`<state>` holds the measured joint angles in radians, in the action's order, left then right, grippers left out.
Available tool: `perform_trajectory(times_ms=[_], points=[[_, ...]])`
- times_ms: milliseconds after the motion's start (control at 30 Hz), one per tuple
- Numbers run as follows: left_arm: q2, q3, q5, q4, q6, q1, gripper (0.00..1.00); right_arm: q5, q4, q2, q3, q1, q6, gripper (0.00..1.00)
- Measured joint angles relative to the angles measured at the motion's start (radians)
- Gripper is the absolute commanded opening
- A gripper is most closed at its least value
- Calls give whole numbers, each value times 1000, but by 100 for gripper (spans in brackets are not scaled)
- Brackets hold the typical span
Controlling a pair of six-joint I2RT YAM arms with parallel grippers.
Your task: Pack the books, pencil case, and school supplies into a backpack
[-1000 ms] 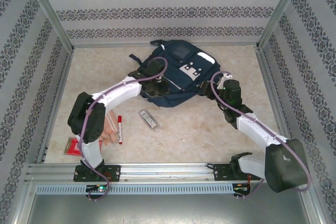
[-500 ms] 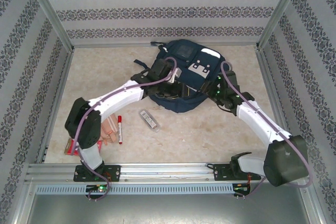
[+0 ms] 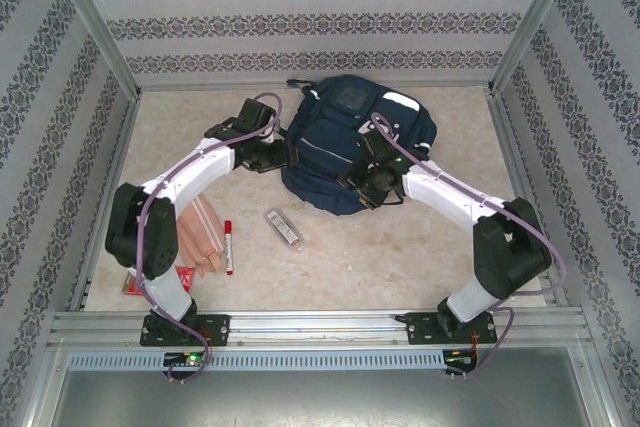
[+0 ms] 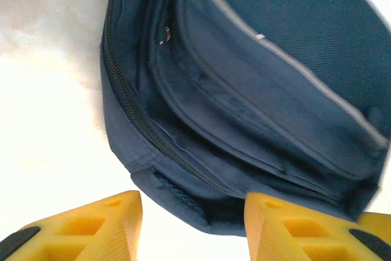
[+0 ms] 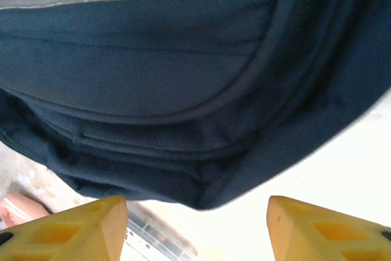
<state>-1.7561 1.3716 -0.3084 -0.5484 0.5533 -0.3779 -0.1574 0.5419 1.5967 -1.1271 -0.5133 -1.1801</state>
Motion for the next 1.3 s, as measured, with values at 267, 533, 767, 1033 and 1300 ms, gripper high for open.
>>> perform_trajectory(times_ms=[267, 533, 767, 1033, 1300], points=[[-174, 14, 10, 12, 18, -27, 47, 40, -14, 55, 53, 13, 20, 22], [-178, -4, -3, 22, 60, -227, 47, 69, -40, -19, 230, 107, 162, 21], [-80, -43, -33, 3, 36, -284, 47, 35, -56, -26, 269, 164, 244, 26], [134, 78, -55, 53, -441, -290, 56, -130, -23, -76, 265, 260, 383, 54], [-156, 291, -82, 85, -835, -291, 56, -145, 38, -249, 220, 520, 432, 56]])
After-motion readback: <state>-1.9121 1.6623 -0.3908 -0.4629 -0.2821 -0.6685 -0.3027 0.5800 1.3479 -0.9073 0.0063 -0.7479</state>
